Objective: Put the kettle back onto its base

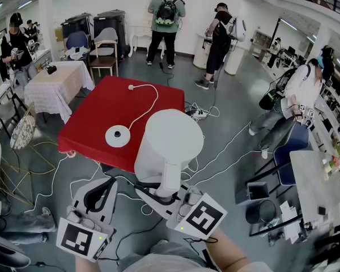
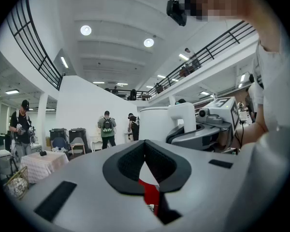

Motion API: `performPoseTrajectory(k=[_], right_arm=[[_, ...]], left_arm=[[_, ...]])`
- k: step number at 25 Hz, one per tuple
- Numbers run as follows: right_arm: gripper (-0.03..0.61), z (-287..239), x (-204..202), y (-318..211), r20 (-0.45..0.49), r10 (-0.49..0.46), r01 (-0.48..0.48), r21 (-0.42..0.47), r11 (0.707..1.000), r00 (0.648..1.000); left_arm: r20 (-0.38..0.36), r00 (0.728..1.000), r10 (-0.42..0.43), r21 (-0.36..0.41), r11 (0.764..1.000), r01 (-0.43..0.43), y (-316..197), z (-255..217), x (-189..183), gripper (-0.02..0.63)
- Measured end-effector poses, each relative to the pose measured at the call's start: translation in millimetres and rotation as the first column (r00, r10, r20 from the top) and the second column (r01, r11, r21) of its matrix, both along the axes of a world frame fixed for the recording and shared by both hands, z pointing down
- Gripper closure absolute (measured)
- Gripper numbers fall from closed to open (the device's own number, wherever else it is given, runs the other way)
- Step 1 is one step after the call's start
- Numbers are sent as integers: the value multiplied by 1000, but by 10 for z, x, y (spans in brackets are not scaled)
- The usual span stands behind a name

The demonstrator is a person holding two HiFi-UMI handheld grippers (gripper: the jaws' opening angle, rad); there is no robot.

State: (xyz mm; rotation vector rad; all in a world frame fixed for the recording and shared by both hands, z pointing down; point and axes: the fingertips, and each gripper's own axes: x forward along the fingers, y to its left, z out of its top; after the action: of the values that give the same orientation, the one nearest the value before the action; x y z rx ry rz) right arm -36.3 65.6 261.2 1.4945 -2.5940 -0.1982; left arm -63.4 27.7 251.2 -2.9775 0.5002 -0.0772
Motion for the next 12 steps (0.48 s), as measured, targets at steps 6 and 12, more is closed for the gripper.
performPoseTrajectory(k=[6,12], right_arm=[[548,-72,-185,-81,27,17,-17,19,1000,999],[546,-107,-282,-132,17,14,-14,18,1000,1000]], left_arm=[[10,999,35,0,999,-35,-54,-36,-128,603],[11,999,47,-11,999,-47,-114,-76,-165,603]])
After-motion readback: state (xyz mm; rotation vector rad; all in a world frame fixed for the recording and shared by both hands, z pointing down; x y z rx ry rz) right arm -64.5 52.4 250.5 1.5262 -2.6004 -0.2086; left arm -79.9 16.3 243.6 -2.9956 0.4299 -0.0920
